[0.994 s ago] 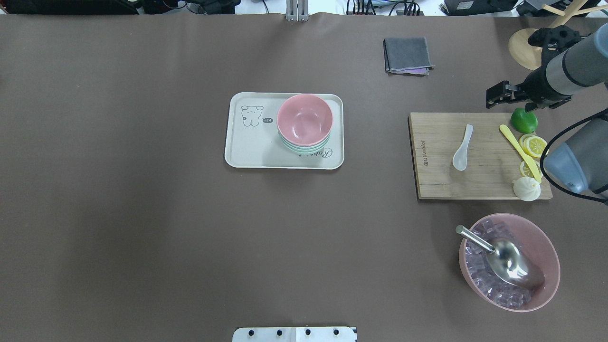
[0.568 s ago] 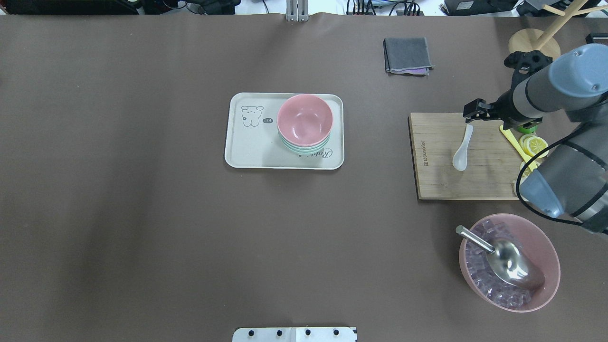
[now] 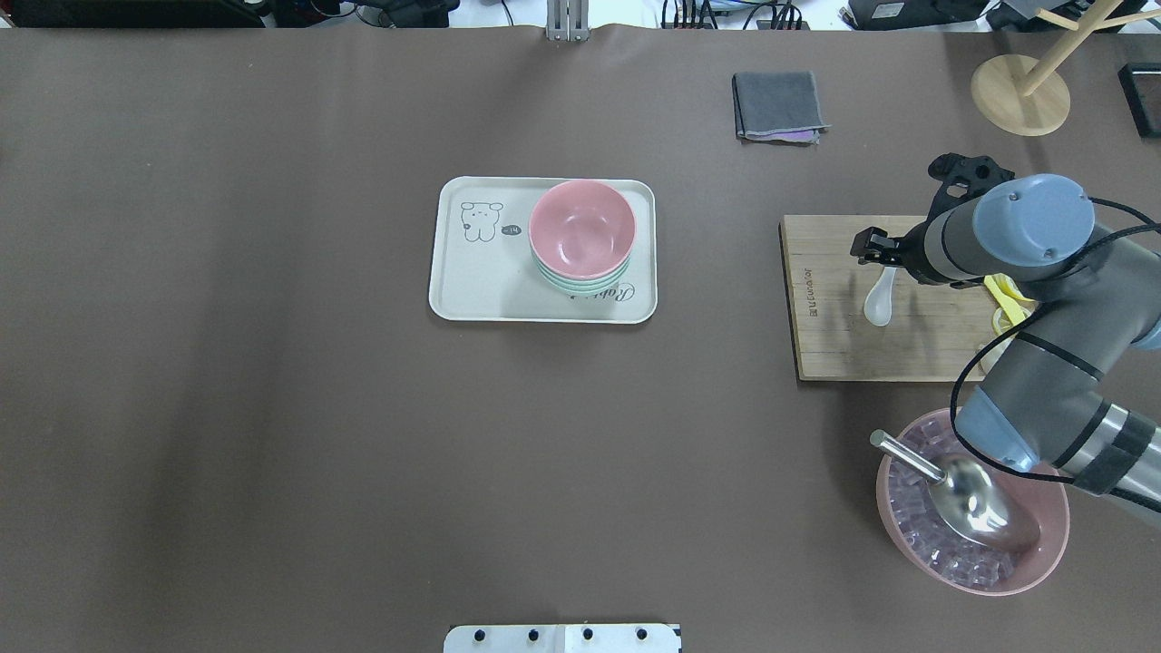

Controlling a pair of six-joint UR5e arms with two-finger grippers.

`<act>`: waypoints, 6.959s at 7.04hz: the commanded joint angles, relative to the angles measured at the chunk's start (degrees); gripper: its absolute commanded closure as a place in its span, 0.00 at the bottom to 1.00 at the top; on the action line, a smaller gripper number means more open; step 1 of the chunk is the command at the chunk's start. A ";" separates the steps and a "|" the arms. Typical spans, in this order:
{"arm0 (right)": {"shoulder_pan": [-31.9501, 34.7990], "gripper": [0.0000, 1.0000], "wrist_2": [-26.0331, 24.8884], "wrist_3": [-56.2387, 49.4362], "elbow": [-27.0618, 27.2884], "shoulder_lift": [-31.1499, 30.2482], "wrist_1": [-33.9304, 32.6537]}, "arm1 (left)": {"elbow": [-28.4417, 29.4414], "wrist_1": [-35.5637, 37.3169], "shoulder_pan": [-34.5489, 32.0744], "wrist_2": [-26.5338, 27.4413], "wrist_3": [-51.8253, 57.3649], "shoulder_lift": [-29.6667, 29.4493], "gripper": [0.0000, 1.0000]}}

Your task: Stack pink bowl on green and place spoon

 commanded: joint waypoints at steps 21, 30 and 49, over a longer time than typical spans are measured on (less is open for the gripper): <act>-14.27 1.00 -17.63 11.54 -13.82 41.79 -26.55 | 2.66 -1.42 0.17 -0.06 0.00 0.29 0.02; -6.75 0.00 -11.78 0.25 -11.63 37.43 -25.75 | 8.65 -9.44 0.26 -5.87 -7.43 -0.68 0.02; 41.54 0.00 33.70 -79.43 -0.02 -16.33 -23.52 | -3.92 7.27 0.17 -6.66 -10.11 1.60 0.02</act>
